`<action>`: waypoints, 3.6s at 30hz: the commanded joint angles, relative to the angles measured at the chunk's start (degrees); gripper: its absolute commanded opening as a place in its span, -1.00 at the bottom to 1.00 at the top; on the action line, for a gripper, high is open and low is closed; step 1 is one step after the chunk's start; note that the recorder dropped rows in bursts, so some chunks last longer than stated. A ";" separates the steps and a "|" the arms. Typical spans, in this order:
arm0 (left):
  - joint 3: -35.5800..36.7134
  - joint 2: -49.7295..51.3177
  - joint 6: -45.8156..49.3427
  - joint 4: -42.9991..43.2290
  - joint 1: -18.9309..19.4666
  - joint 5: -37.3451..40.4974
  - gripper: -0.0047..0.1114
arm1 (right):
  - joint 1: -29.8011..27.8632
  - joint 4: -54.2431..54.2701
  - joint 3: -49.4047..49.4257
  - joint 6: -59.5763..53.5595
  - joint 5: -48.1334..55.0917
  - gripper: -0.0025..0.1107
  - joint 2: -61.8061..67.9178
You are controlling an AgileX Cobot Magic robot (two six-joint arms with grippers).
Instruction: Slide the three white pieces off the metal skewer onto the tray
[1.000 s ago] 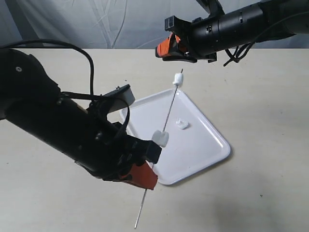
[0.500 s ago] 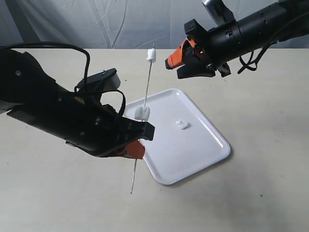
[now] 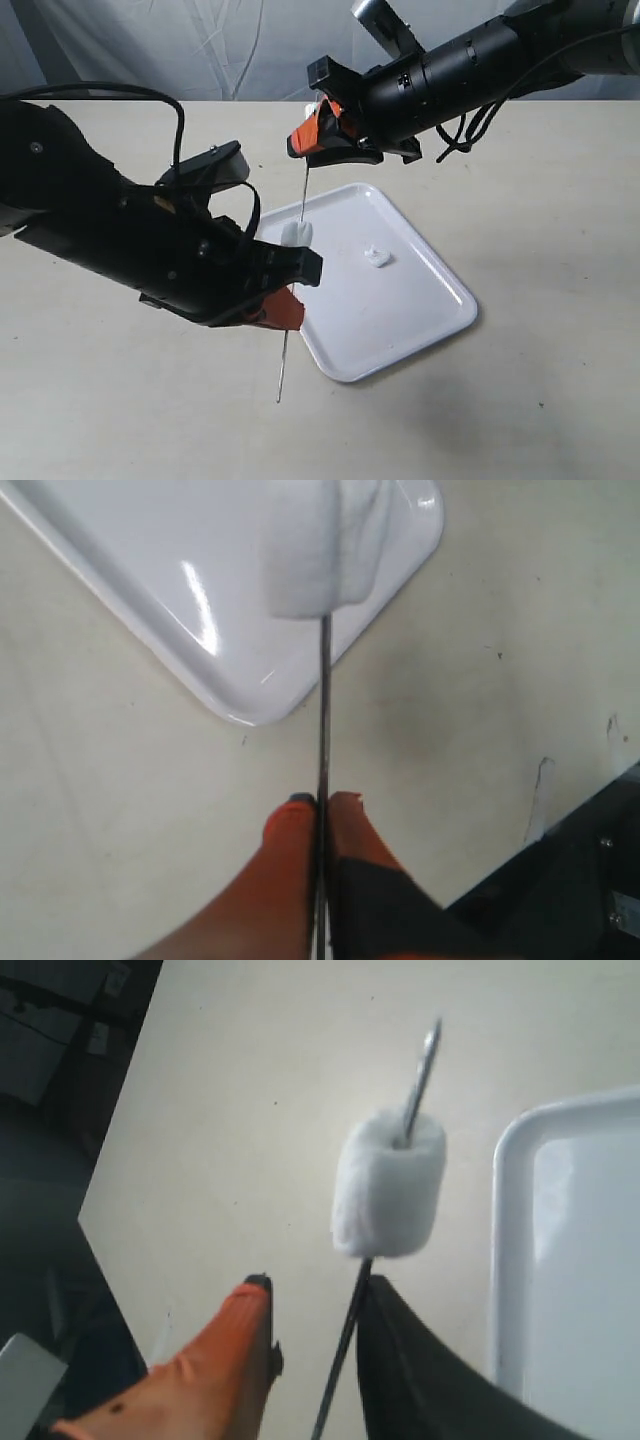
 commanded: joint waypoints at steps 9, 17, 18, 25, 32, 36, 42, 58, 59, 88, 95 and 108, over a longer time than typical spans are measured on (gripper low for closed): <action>0.11 0.07 2.34 -3.91 0.01 4.70 -0.92 | 0.18 0.12 -0.36 -0.64 -10.96 -0.45 -0.43; 0.11 0.07 4.08 -5.11 -1.01 6.67 -0.92 | 0.18 0.12 -0.36 -0.64 -16.46 -0.45 -0.43; 0.11 0.07 4.08 -5.11 -1.54 6.56 -0.92 | 0.18 0.12 -0.36 -0.64 -17.21 -0.45 -0.43; 0.16 0.07 -6.89 10.88 -1.35 2.96 -0.92 | -0.30 -13.11 -0.36 2.39 -16.73 -0.45 -1.96; -0.43 0.07 0.46 3.60 6.19 -1.11 -0.92 | -4.16 -13.76 2.28 7.09 -0.91 -0.45 -7.33; -3.51 2.53 16.69 -16.15 7.68 1.60 -0.92 | -3.83 -2.44 8.81 -0.25 -1.90 -0.45 -10.22; -6.92 6.36 17.82 -18.19 7.68 3.18 -0.92 | -3.83 4.74 12.25 -7.73 -0.27 -0.45 -10.46; -6.92 6.42 25.24 -28.88 7.68 3.04 -0.92 | -3.83 5.57 12.25 -9.47 0.89 -0.37 -10.36; -6.92 6.42 25.38 -28.88 7.68 3.68 -0.92 | -3.83 5.57 12.25 -9.73 0.89 -0.37 -10.36; -6.92 6.73 24.24 -28.24 7.68 4.07 -0.92 | -3.83 5.28 12.38 -11.50 0.89 -0.57 -10.36; -6.92 6.73 25.51 -29.28 7.68 5.41 -0.92 | -3.83 5.28 12.38 -11.37 0.89 -0.40 -10.36; -6.92 6.73 23.07 -26.47 7.57 9.13 -0.92 | -3.83 6.02 12.38 -12.55 -2.42 -0.82 -10.36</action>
